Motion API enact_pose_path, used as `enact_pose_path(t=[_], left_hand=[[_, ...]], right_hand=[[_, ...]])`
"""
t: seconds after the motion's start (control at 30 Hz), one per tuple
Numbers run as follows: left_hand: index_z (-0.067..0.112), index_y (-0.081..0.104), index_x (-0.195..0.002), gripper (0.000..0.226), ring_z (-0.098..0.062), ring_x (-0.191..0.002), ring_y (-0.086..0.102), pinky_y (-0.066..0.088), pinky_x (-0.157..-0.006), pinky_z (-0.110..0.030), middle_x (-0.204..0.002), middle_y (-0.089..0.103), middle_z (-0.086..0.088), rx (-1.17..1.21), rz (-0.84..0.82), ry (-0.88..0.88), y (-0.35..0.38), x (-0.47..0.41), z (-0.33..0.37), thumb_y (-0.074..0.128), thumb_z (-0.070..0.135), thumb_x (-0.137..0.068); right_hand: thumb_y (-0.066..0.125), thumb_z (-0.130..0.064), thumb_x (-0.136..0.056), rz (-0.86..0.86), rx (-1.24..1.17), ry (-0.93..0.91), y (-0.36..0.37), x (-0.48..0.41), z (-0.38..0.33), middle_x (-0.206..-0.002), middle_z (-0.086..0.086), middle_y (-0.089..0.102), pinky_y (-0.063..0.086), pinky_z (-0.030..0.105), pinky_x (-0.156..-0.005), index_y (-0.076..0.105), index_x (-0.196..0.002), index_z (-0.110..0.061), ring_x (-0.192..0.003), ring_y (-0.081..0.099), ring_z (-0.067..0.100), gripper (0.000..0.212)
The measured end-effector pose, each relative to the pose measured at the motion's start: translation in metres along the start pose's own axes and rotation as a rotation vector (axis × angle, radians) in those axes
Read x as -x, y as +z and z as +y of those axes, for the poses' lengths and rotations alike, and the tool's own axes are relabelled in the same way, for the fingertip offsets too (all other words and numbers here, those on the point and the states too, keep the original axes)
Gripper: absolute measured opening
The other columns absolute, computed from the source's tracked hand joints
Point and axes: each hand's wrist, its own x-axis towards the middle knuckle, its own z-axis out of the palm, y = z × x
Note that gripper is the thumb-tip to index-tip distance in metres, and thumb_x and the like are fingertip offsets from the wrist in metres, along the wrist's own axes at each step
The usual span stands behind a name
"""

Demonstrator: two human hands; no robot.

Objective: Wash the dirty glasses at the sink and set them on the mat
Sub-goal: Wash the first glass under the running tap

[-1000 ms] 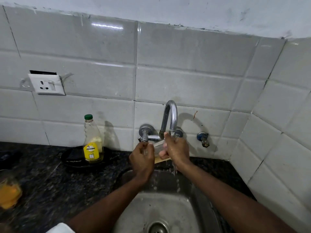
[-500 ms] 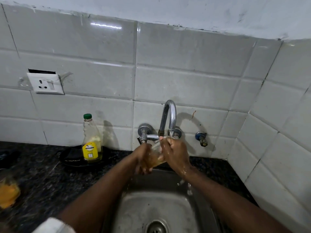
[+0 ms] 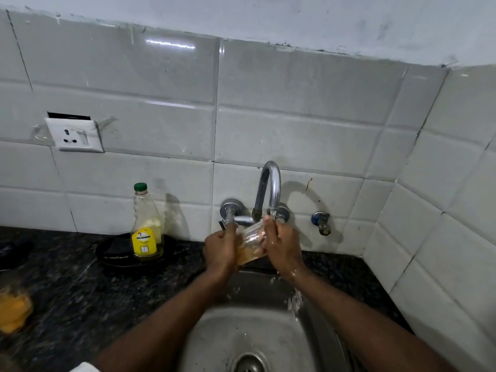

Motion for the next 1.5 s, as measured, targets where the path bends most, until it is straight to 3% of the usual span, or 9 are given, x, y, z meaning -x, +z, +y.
enact_pose_path(t=[0.1,0.27,0.43,0.6,0.8,1.0,1.17,1.37,1.5], left_hand=[[0.012,0.068,-0.079,0.023,-0.024,-0.064,0.065,0.051,-0.056,-0.031,-0.069,0.068,-0.002,0.003,0.157,0.363,0.004,0.008,-0.014,0.060,0.028,-0.093],[0.004,0.065,-0.092,0.037,-0.020,-0.044,0.057,0.046,-0.041,-0.024,-0.067,0.067,-0.012,-0.125,-0.261,-0.340,-0.007,-0.012,0.014,0.048,0.036,-0.098],[0.017,0.067,-0.085,0.017,-0.014,-0.071,0.067,0.056,-0.063,-0.030,-0.079,0.071,-0.001,-0.130,0.089,0.406,0.005,-0.003,-0.012,0.061,0.029,-0.095],[0.008,0.065,-0.087,0.041,-0.026,-0.065,0.068,0.055,-0.051,-0.032,-0.080,0.071,-0.010,-0.167,-0.175,-0.295,-0.001,-0.025,0.010,0.051,0.045,-0.097],[0.019,0.064,-0.083,0.011,-0.004,-0.065,0.059,0.041,-0.054,-0.008,-0.075,0.066,0.003,-0.127,0.102,0.468,0.008,0.014,-0.013,0.064,0.023,-0.094],[0.010,0.068,-0.086,0.042,-0.026,-0.069,0.069,0.056,-0.061,-0.033,-0.080,0.072,-0.010,-0.226,-0.142,-0.254,0.002,-0.037,-0.003,0.055,0.050,-0.089],[0.016,0.064,-0.069,0.027,-0.012,-0.058,0.060,0.044,-0.053,-0.017,-0.062,0.064,0.003,-0.120,0.088,0.412,0.007,0.001,-0.015,0.063,0.024,-0.094],[0.007,0.060,-0.091,0.034,-0.021,-0.068,0.062,0.046,-0.052,-0.026,-0.080,0.067,-0.009,-0.006,-0.448,-0.457,-0.006,-0.022,0.006,0.041,0.033,-0.102],[0.012,0.068,-0.079,0.025,-0.012,-0.066,0.061,0.041,-0.052,-0.012,-0.071,0.067,0.000,-0.073,0.079,0.315,0.004,0.001,-0.010,0.061,0.029,-0.096]], right_hand=[[0.044,-0.030,-0.104,0.001,-0.106,0.070,0.001,-0.003,-0.006,-0.060,0.003,0.066,0.057,0.038,-0.058,0.062,-0.073,-0.012,-0.053,0.067,0.018,0.040],[0.045,-0.023,-0.104,-0.163,0.006,-0.089,-0.012,0.006,0.007,-0.069,0.014,0.070,0.060,0.037,-0.056,0.063,-0.083,0.000,-0.061,0.071,0.023,0.036],[0.038,-0.032,-0.105,0.002,-0.170,0.121,-0.001,-0.006,0.001,-0.053,0.003,0.064,0.054,0.028,-0.049,0.061,-0.074,-0.004,-0.049,0.066,0.016,0.047],[0.041,-0.028,-0.104,-0.270,0.014,-0.024,-0.017,0.005,0.015,-0.081,0.010,0.073,0.059,0.037,-0.073,0.064,-0.094,-0.008,-0.076,0.073,0.022,0.032],[0.037,-0.035,-0.105,0.030,-0.197,0.290,-0.002,-0.005,0.006,-0.059,0.009,0.066,0.055,0.032,-0.057,0.063,-0.081,-0.003,-0.052,0.065,0.022,0.048],[0.040,-0.045,-0.102,-0.293,-0.071,0.149,-0.011,0.005,0.025,-0.089,0.010,0.076,0.057,0.045,-0.084,0.068,-0.098,-0.013,-0.085,0.073,0.027,0.043],[0.041,-0.049,-0.101,-0.016,-0.085,0.193,0.003,-0.014,0.013,-0.068,0.013,0.071,0.060,0.045,-0.069,0.066,-0.076,-0.009,-0.065,0.071,0.031,0.054],[0.050,-0.043,-0.098,-0.105,0.136,-0.057,0.004,0.002,0.011,-0.067,0.010,0.070,0.058,0.050,-0.059,0.064,-0.077,-0.010,-0.059,0.070,0.022,0.042],[0.048,-0.040,-0.100,0.078,0.088,0.084,0.010,-0.016,0.011,-0.070,0.009,0.071,0.058,0.045,-0.068,0.066,-0.072,-0.015,-0.066,0.069,0.026,0.042]])
